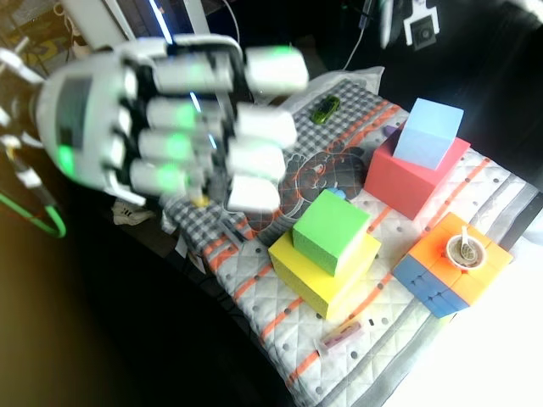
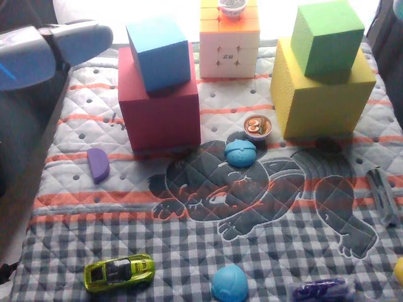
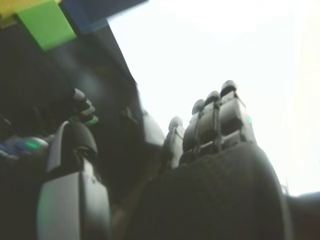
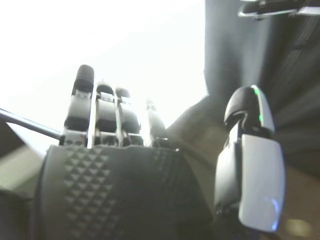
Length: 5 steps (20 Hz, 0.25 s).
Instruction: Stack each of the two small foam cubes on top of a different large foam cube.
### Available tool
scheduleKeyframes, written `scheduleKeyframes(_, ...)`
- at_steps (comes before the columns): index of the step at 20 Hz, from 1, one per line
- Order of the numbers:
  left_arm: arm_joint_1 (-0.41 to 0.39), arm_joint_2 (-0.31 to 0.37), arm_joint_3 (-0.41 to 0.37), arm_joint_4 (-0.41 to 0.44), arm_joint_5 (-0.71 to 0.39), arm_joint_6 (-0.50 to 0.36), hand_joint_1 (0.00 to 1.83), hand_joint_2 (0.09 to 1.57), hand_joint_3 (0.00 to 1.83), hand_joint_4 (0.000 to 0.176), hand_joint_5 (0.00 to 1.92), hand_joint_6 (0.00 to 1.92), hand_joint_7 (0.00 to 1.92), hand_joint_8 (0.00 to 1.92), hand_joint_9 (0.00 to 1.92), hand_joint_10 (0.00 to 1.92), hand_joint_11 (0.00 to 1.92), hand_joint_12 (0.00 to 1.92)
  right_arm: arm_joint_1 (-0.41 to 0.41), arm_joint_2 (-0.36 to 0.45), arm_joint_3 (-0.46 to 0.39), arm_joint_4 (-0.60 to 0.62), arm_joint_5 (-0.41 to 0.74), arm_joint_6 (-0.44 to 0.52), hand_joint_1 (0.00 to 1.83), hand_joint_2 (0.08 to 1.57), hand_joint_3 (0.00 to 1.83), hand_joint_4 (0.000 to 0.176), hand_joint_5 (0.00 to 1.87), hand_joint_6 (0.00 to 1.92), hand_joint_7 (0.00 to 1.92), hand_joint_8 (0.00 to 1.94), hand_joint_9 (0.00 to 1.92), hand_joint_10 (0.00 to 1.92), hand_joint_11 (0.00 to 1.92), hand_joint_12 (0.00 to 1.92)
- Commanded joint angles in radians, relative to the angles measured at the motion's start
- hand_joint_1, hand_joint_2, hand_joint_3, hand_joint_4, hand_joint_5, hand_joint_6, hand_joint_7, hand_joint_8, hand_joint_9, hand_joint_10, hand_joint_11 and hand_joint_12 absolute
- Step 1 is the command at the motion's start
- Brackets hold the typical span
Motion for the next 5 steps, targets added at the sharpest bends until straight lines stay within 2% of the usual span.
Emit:
scheduleKeyframes(1,0.008,0.009,-0.003,0.018,-0.180,-0.034,0.64,0.96,0.03,0.173,0.00,0.00,0.00,0.00,0.00,0.00,0.00,0.97,-0.003,0.009,0.007,0.016,0.206,0.004,0.45,1.10,0.01,0.090,0.00,0.00,0.00,0.00,0.00,0.00,0.00,0.02)
scheduleKeyframes(2,0.037,0.010,-0.003,0.022,-0.224,-0.071,0.66,1.02,0.00,0.175,0.00,0.00,0.00,0.00,0.00,0.00,0.00,0.65,-0.043,0.004,0.006,0.016,0.264,0.004,0.43,1.11,0.01,0.062,0.00,0.00,0.00,0.00,0.00,0.00,0.00,0.00)
scheduleKeyframes(3,0.063,0.015,-0.006,0.027,-0.266,-0.103,0.66,1.02,0.00,0.175,0.00,0.00,0.00,0.00,0.00,0.00,0.00,0.65,-0.077,0.001,0.006,0.016,0.329,0.004,0.43,1.11,0.01,0.062,0.00,0.00,0.00,0.00,0.00,0.00,0.00,0.00)
scheduleKeyframes(4,0.087,0.022,-0.011,0.035,-0.313,-0.132,0.68,1.06,0.00,0.176,0.00,0.00,0.00,0.00,0.00,0.00,0.00,0.05,-0.116,0.000,0.005,0.016,0.399,0.004,0.44,1.12,0.01,0.047,0.00,0.00,0.00,0.00,0.00,0.00,0.02,0.01)
scheduleKeyframes(5,0.103,0.030,-0.020,0.042,-0.345,-0.138,0.68,1.06,0.00,0.176,0.00,0.00,0.00,0.00,0.00,0.00,0.00,0.05,-0.142,0.001,0.003,0.017,0.453,0.004,0.44,1.12,0.01,0.047,0.00,0.00,0.00,0.00,0.00,0.00,0.02,0.01)
